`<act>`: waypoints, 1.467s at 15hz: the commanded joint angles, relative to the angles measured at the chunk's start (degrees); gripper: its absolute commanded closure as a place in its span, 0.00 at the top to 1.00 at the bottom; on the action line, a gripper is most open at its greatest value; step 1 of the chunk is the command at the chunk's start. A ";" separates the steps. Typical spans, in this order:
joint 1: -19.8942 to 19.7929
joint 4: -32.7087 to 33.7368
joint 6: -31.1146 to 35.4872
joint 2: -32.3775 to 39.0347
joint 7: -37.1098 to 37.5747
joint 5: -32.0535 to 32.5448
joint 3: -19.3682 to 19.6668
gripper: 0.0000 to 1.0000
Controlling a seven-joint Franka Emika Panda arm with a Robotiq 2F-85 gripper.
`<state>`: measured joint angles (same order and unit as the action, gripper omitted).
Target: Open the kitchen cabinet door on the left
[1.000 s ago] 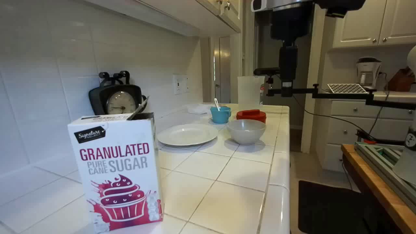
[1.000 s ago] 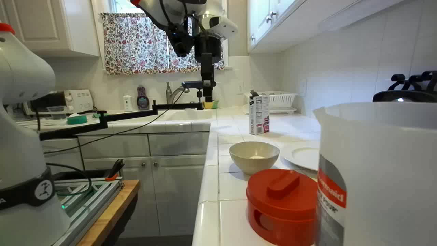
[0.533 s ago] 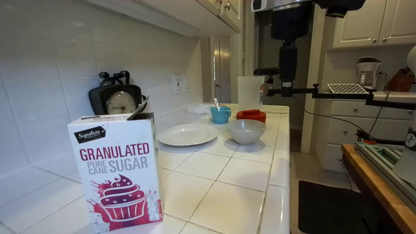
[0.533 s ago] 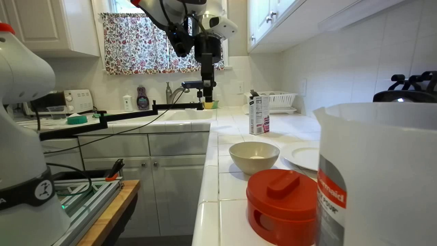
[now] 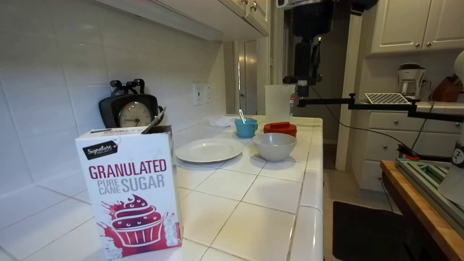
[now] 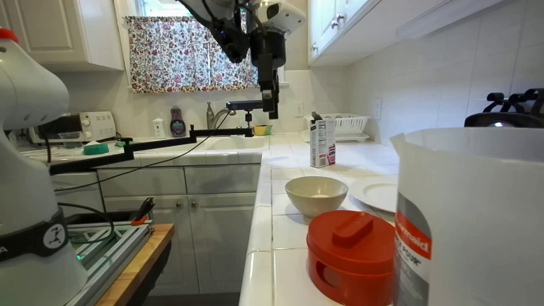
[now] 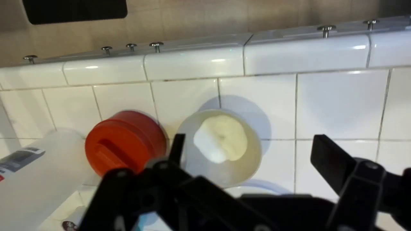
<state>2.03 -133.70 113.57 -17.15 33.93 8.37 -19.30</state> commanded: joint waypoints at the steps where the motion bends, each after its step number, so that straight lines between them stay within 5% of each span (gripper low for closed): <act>1: -0.32 2.68 -0.20 -2.45 0.49 -2.32 5.61 1.00; 11: -4.02 6.38 1.89 -12.60 -3.21 -8.87 15.56 1.00; 17: -2.58 8.90 7.64 -13.33 -25.77 -14.69 24.83 1.00; 22: -0.08 14.24 4.54 -11.25 -42.77 -21.77 31.16 1.00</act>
<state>-0.78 -123.41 120.81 -30.44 0.77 -8.33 8.27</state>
